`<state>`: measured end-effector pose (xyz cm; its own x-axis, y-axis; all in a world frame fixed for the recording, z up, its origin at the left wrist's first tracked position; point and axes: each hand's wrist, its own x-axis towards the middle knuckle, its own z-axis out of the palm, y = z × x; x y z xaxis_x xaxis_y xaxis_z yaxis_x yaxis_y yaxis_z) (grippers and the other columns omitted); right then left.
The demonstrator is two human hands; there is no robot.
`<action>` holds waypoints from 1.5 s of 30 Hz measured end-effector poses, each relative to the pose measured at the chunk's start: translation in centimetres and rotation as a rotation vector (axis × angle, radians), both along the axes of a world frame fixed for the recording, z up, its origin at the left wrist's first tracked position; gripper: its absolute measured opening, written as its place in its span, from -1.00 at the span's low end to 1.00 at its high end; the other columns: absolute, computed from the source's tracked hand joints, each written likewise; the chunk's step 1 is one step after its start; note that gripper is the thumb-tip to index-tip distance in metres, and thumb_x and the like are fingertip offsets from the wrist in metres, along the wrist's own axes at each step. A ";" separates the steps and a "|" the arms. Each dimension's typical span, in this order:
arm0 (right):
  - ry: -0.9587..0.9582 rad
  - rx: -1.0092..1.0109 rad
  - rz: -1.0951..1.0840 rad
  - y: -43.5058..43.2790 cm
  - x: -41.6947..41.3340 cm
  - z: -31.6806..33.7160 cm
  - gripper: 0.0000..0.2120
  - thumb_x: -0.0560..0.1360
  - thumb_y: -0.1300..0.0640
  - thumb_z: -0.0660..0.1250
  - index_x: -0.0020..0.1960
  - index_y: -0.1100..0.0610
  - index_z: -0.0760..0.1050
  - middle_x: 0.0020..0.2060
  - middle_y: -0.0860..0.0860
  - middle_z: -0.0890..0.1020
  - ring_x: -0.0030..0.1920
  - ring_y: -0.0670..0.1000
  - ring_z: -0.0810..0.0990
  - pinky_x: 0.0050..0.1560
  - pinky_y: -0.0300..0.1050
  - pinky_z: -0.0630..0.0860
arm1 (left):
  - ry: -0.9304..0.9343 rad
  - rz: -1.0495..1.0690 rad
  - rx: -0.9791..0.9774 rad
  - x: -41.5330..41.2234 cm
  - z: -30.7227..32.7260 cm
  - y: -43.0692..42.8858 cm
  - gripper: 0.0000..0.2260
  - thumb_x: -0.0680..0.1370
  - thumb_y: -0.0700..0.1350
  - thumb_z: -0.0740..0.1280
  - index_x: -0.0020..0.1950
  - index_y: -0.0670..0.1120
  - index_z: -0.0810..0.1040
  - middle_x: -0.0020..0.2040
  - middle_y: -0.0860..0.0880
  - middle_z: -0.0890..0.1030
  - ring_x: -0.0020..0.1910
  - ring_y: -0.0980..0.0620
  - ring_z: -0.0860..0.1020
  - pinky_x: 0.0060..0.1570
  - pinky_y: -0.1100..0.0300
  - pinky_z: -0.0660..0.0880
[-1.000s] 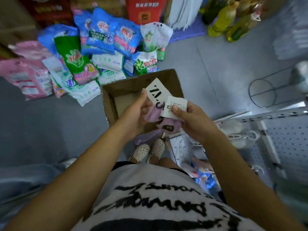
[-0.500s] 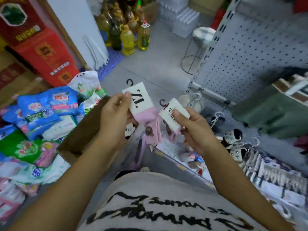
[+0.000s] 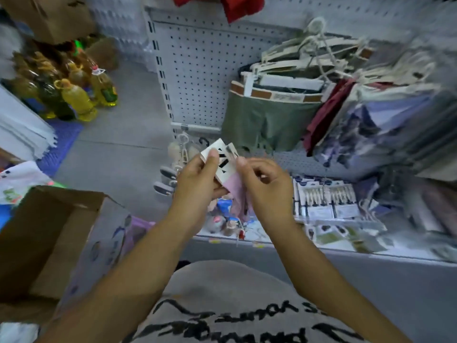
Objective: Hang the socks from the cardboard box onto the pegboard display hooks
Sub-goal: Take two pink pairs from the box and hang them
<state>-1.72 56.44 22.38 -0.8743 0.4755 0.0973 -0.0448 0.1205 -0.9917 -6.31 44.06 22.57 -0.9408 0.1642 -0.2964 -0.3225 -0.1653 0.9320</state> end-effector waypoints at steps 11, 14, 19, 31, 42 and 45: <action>0.018 0.003 -0.104 18.3 12.3 2.3 -0.83 0.54 -0.03 0.41 -0.01 0.06 0.64 -0.10 -0.10 0.71 -0.05 -0.15 0.66 -0.02 -0.34 0.52 | 0.109 -0.321 0.047 7.3 2.3 16.8 -0.81 0.57 -0.05 0.44 0.14 -0.07 0.66 0.03 -0.12 0.75 0.00 -0.16 0.72 0.06 -0.14 0.60; 0.042 -0.056 -0.168 22.6 13.9 3.5 -0.75 0.46 -0.02 0.50 0.09 0.02 0.58 -0.15 -0.10 0.70 -0.08 -0.13 0.68 -0.06 -0.32 0.56 | 0.182 -0.384 0.035 7.8 4.2 20.8 -0.72 0.45 0.06 0.49 0.11 -0.02 0.69 0.02 -0.08 0.76 -0.02 -0.12 0.72 -0.02 -0.10 0.62; 0.070 0.022 -0.194 28.8 14.4 6.7 -0.80 0.42 -0.06 0.53 -0.05 0.02 0.66 -0.19 0.06 0.72 -0.14 -0.05 0.70 -0.12 -0.18 0.60 | 0.343 -0.520 0.025 7.1 8.0 27.7 -0.89 0.45 0.01 0.52 -0.04 0.10 0.74 -0.02 0.01 0.76 -0.05 0.03 0.74 -0.20 0.27 0.60; 0.296 0.082 -0.460 42.0 11.5 16.9 -0.83 0.59 0.09 0.39 0.06 0.19 0.53 -0.10 -0.01 0.76 -0.07 -0.05 0.73 -0.12 -0.19 0.62 | 0.802 -0.786 -0.158 -0.4 18.7 42.6 -0.91 0.68 -0.01 0.28 0.17 0.12 0.51 0.07 0.16 0.71 0.05 0.15 0.68 0.12 0.05 0.61; 0.362 0.190 -0.490 51.0 6.4 26.0 -0.76 0.58 0.06 0.39 0.15 0.19 0.53 -0.09 0.06 0.75 0.01 0.09 0.72 0.07 0.12 0.63 | 1.001 -0.425 -0.055 -3.0 26.1 50.2 -0.96 0.62 -0.04 0.39 0.04 0.08 0.63 -0.16 0.17 0.74 -0.20 0.22 0.70 -0.33 0.39 0.53; 0.396 0.251 -0.410 53.5 3.8 29.0 -0.75 0.58 0.05 0.40 0.20 0.13 0.51 -0.09 0.06 0.74 0.00 0.07 0.71 0.07 0.08 0.64 | 1.001 -0.258 -0.073 -3.7 27.3 50.9 -0.95 0.61 -0.05 0.40 0.05 0.04 0.63 -0.18 0.19 0.73 -0.25 0.28 0.67 -0.38 0.45 0.47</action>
